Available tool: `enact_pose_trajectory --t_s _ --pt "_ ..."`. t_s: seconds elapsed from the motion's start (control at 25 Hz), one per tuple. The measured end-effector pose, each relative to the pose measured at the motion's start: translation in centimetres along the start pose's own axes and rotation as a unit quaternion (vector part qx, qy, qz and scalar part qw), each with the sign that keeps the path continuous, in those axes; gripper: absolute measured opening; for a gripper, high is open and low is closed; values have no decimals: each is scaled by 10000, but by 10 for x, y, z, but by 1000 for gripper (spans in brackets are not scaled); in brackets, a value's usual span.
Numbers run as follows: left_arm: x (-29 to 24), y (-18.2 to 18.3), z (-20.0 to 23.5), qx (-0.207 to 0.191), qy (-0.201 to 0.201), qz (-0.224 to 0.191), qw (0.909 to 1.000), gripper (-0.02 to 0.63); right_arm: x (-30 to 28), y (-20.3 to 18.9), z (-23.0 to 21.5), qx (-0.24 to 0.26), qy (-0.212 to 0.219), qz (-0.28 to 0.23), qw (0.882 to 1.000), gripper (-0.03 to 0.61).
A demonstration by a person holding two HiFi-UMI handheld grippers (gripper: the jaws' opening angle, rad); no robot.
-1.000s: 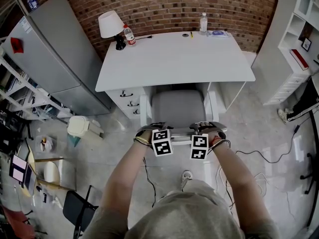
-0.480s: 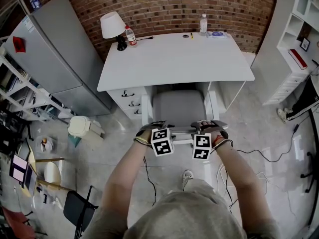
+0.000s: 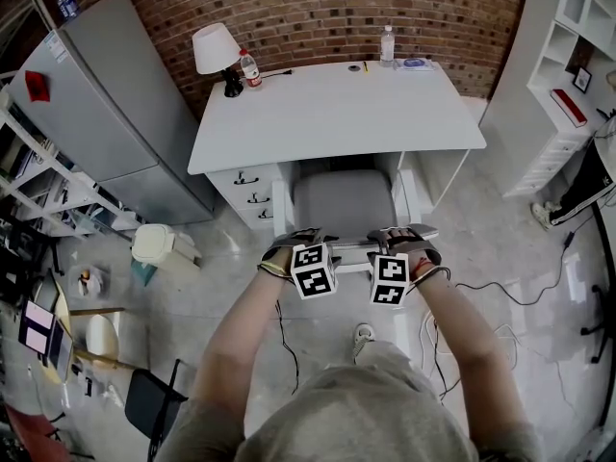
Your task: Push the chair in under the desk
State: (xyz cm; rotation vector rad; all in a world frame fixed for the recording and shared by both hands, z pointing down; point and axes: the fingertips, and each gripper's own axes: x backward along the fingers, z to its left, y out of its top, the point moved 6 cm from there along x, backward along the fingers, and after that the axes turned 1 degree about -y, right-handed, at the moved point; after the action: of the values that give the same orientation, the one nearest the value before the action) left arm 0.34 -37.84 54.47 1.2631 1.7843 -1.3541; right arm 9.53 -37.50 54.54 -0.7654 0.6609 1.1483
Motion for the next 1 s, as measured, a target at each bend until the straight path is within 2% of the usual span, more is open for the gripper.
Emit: enact_pose_trajectory --t_s 0.4,0.68,0.8,1.0 --pt "22 6 -11 122 195 -242 9994 181 21 13 7 -270 -278 -27 9992 147" --pt "37 8 -19 335 431 -458 9975 176 36 19 12 -633 -514 15 9967 86" --pt "43 8 -23 388 589 -547 9960 156 40 19 18 -772 -593 71 9952 64" --pt "54 11 -31 586 847 -731 9920 82 52 22 27 -935 -737 85 9929 35"
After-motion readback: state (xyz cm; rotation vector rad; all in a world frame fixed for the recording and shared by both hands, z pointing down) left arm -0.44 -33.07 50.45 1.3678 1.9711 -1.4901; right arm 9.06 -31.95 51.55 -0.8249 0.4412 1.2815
